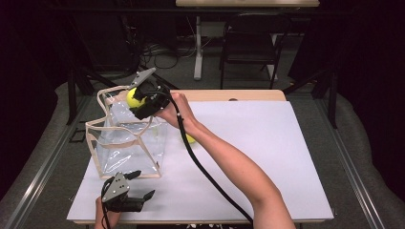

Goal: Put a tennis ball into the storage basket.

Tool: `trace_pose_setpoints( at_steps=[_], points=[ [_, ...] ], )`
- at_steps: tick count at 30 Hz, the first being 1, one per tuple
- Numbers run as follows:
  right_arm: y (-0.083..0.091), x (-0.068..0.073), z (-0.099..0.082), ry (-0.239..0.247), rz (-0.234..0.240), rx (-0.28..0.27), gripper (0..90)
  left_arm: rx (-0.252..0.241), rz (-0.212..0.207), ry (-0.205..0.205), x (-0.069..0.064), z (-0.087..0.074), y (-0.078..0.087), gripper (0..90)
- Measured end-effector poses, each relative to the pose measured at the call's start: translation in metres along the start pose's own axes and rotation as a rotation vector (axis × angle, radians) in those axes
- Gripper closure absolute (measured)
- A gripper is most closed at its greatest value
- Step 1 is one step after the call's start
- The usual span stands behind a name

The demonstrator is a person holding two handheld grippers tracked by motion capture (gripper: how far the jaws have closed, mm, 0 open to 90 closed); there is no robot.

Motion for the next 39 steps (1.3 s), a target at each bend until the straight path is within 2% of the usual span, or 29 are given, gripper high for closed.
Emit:
trace_pose_setpoints(
  at_steps=[13, 39],
  points=[
    [-0.004, 0.007, -0.001, -0.006, 0.022, 0.015, 26.4, 0.002, 0.000, 0.000, 0.000, 0.000, 0.000, 15.9],
    [-0.014, 0.015, -0.011, 0.001, 0.078, 0.079, 25.6, 0.003, 0.000, -0.002, 0.000, 0.000, 0.000, 15.9]
  ],
)
Point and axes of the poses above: each handheld gripper's, and its own axes: y roughly backward along the jaws, z roughly out of its top, x roughly to its left, the point moved 4 cm from there along -y, roughly forward along the jaws, and after that the axes turned 14 degrees about -z, right-handed, at the moved point
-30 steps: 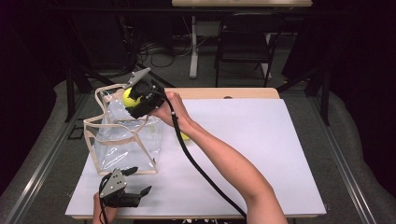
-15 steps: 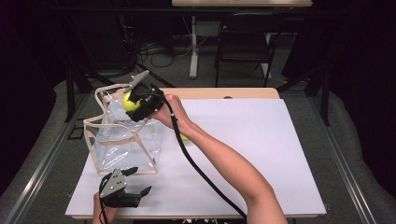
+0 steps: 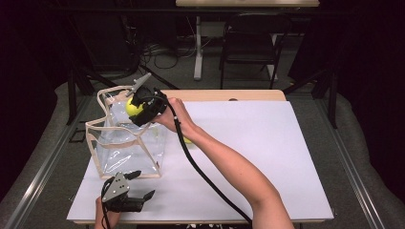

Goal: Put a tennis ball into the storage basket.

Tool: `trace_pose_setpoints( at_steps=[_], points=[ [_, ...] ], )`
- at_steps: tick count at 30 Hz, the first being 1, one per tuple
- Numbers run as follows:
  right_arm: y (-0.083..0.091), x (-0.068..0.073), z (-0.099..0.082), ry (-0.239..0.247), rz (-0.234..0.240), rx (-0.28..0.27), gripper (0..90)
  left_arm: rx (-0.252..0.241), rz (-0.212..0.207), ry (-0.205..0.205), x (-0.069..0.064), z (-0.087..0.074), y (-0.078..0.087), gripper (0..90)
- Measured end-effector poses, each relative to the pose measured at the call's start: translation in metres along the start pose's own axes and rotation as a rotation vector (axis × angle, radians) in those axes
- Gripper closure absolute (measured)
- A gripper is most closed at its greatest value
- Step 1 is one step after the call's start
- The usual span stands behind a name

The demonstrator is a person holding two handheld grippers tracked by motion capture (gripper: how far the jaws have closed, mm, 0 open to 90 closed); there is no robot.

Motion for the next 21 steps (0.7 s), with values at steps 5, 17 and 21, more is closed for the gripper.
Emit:
trace_pose_setpoints(
  at_steps=[5, 17, 21],
  points=[
    [0.000, 0.001, -0.001, 0.002, 0.014, 0.003, 22.2, -0.001, 0.001, 0.001, 0.000, 0.000, 0.000, 15.9],
    [0.018, -0.007, -0.002, -0.044, 0.037, -0.067, 4.9, -0.001, 0.000, 0.003, 0.000, 0.000, 0.000, 15.9],
    [0.026, -0.010, -0.006, -0.049, 0.045, -0.075, 2.3, -0.002, 0.004, 0.002, 0.000, 0.000, 0.001, 15.9]
  ],
)
Point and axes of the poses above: each handheld gripper's, and its own axes: y roughly backward along the jaws, z roughly out of its top, x roughly to its left, the point moved 4 cm from there along -y, roughly forward along the jaws, and after that the axes turned 14 degrees about -z, right-handed, at the moved point
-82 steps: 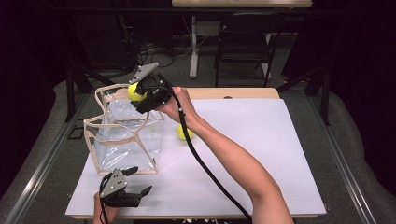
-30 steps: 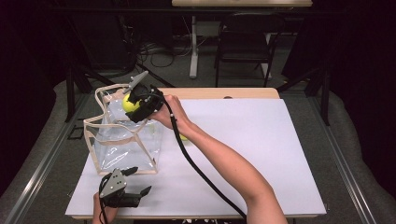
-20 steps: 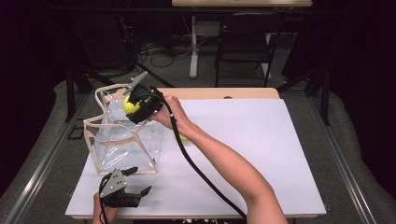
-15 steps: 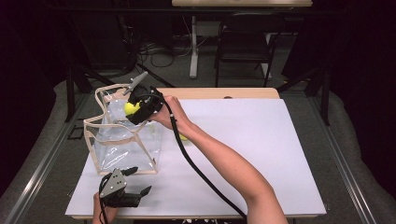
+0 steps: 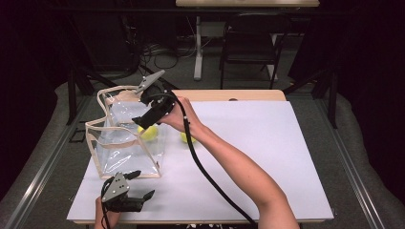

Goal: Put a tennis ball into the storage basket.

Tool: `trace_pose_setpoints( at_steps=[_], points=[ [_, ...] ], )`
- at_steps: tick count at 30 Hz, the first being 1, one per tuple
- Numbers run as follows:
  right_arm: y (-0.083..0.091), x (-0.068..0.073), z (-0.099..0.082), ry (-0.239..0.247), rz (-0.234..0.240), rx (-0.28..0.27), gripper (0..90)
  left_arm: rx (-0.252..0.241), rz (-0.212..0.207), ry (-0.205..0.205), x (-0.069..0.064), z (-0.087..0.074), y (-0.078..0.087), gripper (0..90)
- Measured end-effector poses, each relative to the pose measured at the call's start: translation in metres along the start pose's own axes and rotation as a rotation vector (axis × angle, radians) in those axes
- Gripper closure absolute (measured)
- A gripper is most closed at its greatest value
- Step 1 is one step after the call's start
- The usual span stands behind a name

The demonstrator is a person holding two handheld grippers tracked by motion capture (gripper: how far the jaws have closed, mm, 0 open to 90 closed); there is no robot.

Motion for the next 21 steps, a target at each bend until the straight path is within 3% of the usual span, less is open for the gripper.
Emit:
trace_pose_setpoints(
  at_steps=[21],
  points=[
    [0.025, -0.014, -0.044, -0.015, -0.007, 0.012, 0.4, 0.003, -0.005, -0.002, -0.001, 0.000, -0.001, 15.9]
  ],
)
Point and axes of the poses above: each handheld gripper's, and its own axes: y roughly backward along the jaws, z roughly out of its top, x roughly to its left, the point moved 4 cm from there along -y, roughly forward along the jaws, and after that the axes turned 14 degrees about -z, right-handed, at the moved point
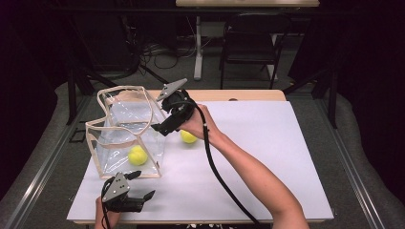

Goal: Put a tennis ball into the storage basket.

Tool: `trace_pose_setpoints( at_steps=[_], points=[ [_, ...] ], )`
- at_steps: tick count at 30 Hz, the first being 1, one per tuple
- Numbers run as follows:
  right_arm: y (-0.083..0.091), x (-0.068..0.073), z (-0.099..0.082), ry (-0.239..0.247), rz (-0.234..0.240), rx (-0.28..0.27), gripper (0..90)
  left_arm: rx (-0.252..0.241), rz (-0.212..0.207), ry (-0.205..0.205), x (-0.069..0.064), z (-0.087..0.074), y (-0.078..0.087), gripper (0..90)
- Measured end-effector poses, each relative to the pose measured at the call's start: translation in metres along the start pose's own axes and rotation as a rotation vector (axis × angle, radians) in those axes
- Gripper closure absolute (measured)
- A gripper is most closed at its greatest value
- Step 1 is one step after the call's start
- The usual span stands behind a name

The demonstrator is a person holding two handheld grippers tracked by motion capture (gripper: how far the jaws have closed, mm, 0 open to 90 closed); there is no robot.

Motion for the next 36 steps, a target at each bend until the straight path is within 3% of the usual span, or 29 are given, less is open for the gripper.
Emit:
trace_pose_setpoints(
  at_steps=[16, 36],
  points=[
    [0.004, -0.004, -0.045, -0.015, -0.023, 0.040, 0.1, -0.001, 0.000, -0.001, 0.000, 0.000, 0.000, 15.9],
    [0.008, -0.004, -0.080, -0.023, -0.050, 0.059, 0.1, -0.005, 0.001, 0.002, 0.000, 0.000, 0.001, 15.9]
  ],
)
Point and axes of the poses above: each handheld gripper's, and its own axes: y roughly backward along the jaws, z roughly out of its top, x roughly to its left, the point moved 4 cm from there along -y, roughly forward along the jaws, and after that the axes turned 14 degrees about -z, right-handed, at the moved point
